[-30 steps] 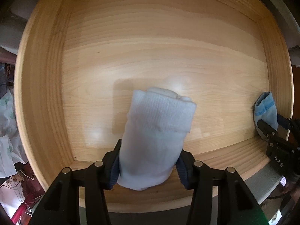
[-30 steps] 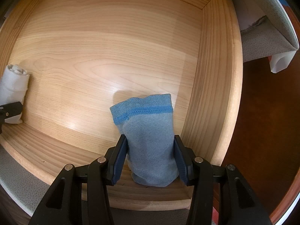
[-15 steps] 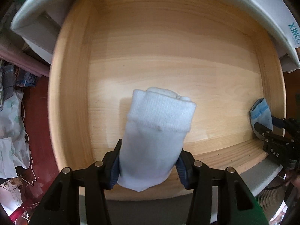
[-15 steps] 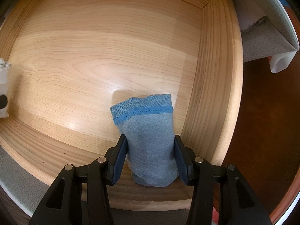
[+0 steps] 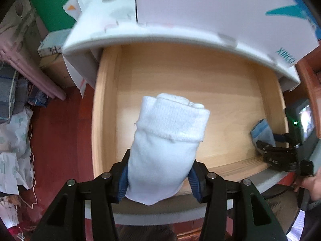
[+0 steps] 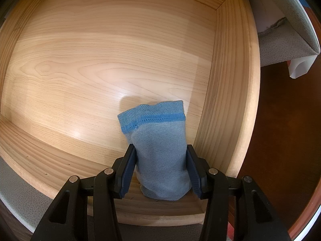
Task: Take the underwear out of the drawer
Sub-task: 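Lift the white rolled sock with the left tool over the white box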
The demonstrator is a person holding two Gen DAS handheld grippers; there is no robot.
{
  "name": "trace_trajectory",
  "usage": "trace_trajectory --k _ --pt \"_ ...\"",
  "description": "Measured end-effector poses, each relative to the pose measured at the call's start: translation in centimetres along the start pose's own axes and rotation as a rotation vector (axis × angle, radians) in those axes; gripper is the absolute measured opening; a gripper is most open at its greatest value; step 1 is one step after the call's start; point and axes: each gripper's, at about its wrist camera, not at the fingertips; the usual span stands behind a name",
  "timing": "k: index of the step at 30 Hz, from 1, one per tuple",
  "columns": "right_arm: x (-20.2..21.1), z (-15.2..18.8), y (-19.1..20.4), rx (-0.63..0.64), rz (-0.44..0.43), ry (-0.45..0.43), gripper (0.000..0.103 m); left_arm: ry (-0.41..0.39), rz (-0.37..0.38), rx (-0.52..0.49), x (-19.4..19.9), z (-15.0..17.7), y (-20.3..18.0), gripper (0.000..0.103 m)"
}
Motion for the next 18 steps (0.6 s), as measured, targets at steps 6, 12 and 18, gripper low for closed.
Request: trace_trajectory --k 6,12,18 --pt "0.0 0.0 0.0 0.0 0.0 0.0 0.046 -0.073 0.0 -0.012 3.2 -0.6 1.4 0.051" --pt "0.0 0.0 -0.1 -0.001 0.001 0.0 0.046 -0.145 -0.011 -0.038 7.4 -1.2 2.5 0.051" --pt "0.1 0.1 -0.1 -0.001 0.001 0.0 0.046 -0.228 -0.024 -0.065 11.3 -2.4 3.0 0.051"
Point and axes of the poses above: each gripper's, at about its wrist camera, not at the fingertips, and x roughly against the way its jaws point, y to its left, z to its underside, and after that the axes turned 1 degree about -y, right-handed
